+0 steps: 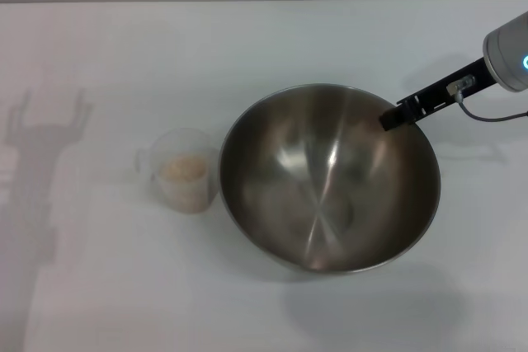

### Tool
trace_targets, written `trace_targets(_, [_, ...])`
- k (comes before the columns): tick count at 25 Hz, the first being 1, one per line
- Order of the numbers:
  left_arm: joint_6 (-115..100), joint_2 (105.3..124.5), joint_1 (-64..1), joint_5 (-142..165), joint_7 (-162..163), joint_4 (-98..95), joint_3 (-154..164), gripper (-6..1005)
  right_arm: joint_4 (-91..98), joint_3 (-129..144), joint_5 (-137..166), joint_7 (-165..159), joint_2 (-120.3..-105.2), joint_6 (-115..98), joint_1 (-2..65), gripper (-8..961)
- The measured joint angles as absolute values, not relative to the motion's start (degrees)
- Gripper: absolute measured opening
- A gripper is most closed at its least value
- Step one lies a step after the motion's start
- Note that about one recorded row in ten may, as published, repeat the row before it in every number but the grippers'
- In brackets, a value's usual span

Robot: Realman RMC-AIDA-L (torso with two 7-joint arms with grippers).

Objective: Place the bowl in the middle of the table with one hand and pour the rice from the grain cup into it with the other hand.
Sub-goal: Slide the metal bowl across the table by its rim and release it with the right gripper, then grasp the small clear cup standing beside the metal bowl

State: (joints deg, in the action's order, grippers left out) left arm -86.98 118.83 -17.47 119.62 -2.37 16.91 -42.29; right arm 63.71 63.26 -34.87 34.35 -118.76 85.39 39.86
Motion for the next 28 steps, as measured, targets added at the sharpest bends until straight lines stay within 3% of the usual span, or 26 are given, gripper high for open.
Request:
trace_targets(14, [-88.1, 118.92, -17.0, 119.7, -2.4, 16.8, -42.3, 786, 77.3, 63.8, -33.9, 36.7, -118.83, 83.3, 38.9, 349])
trace_targets(20, [-88.1, 118.91, -16.7, 119.4, -2.4, 16.5, -42.5, 786, 84.1, 70.0, -33.7, 39.3, -118.87, 72.0, 37.3, 491])
trace_targets(28, [-88.1, 118.79, -16.4, 119.3, -2.4, 16.4, -42.8, 785, 88.4, 86.9, -27.8, 41.4, -119.13, 39.1, 27.5, 491])
